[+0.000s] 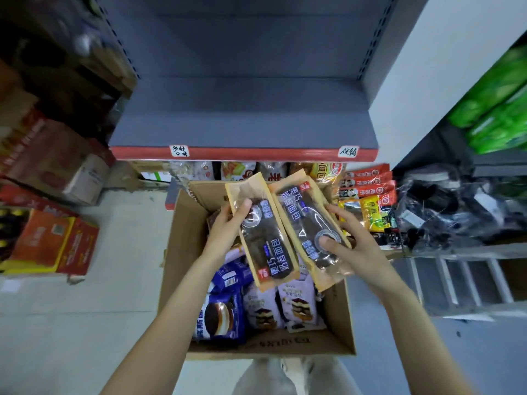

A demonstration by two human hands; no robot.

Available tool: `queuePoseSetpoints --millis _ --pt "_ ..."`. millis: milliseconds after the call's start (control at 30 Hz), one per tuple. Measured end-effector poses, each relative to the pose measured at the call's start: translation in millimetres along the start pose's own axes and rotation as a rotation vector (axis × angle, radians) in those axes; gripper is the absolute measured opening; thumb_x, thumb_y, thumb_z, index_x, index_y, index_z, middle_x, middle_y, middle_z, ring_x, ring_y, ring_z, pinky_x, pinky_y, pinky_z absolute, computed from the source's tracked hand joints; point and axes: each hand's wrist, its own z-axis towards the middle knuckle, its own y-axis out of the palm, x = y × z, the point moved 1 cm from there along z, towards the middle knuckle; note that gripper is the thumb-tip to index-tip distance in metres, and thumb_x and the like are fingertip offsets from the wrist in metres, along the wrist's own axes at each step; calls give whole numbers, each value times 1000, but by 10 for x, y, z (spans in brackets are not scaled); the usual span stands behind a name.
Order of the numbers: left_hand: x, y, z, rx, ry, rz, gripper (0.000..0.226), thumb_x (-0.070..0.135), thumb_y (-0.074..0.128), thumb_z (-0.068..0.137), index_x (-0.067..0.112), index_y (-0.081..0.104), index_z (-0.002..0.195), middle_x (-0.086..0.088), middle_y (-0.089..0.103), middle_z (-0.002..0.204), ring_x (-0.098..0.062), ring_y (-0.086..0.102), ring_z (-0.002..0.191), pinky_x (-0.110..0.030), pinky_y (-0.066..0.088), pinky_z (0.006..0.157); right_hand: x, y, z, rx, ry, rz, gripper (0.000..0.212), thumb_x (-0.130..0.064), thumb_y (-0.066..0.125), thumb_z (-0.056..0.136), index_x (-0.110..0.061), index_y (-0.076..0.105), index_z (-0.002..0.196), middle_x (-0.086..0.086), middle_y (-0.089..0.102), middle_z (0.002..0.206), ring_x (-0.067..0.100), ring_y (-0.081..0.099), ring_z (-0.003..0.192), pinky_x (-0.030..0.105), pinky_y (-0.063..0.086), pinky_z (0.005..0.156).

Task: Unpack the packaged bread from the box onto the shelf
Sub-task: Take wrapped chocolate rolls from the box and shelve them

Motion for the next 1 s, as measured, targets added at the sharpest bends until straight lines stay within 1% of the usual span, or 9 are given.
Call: queuePoseSetpoints --millis 67,233,333,433,567,700,767,833,1000 --pt "61 75 -60 -38 13 5 66 56 65 72 23 54 127 3 67 117 -16 63 109 -30 52 89 -61 -41 11 8 -26 31 61 -19 69 81 -39 45 133 -12 59 116 3 61 103 18 53 72" --pt "284 308 -183 -124 106 113 60 11 79 71 15 51 124 0 67 114 -9 65 102 -15 53 74 -259 -327 114 -38 -154 -30 66 -27 72 75 -42 44 133 -12 55 125 11 60 109 29 56 82" --pt "556 452 -241 -60 182 107 61 23 81 69 16 54 123 4 69 110 -11 66 102 -22 54 81 -438 -594 173 -48 -246 -70 69 -30 76 74 -41 42 133 -8 57 124 13 59 112 28 55 84" --pt "901 618 -283 113 273 -4 72 45 82 65 23 51 126 5 68 114 -16 64 107 -35 50 90 -835 -929 204 -52 -317 -101 75 -40 81 67 -45 41 131 -20 58 118 3 60 107 24 55 83" --pt "1576 861 -406 265 394 -150 67 47 80 65 19 57 122 0 72 107 -20 69 97 -40 52 90 -1578 -1438 184 -88 -505 -141 71 -54 71 57 -51 46 123 -35 59 110 -10 58 102 6 47 73" --pt "2299 1069 -558 319 597 -73 53 44 78 70 31 56 116 7 70 107 -11 68 98 -31 51 86 -2226 -1927 174 -122 -631 -46 69 -30 81 65 -38 52 127 -13 66 115 4 66 98 14 52 68" --pt "2610 1155 -588 324 700 -32 60 42 77 71 32 52 124 10 68 111 -9 65 102 -23 51 83 -2515 -2148 191 -93 -687 23 62 -20 79 67 -34 56 122 -12 68 111 4 67 94 13 51 67" --pt "2889 1231 -589 323 788 49 72 48 75 69 29 47 132 14 68 111 -4 64 103 -17 50 81 -2793 -2338 266 -32 -731 27 54 -21 71 71 -33 56 121 -12 69 108 2 67 90 11 50 66" --pt "3512 1373 -502 278 804 352 75 58 70 61 35 50 129 13 68 109 -4 65 99 -27 50 87 -3537 -2562 729 142 -852 -262 64 -30 81 68 -34 53 125 -8 61 109 7 63 90 15 49 70"
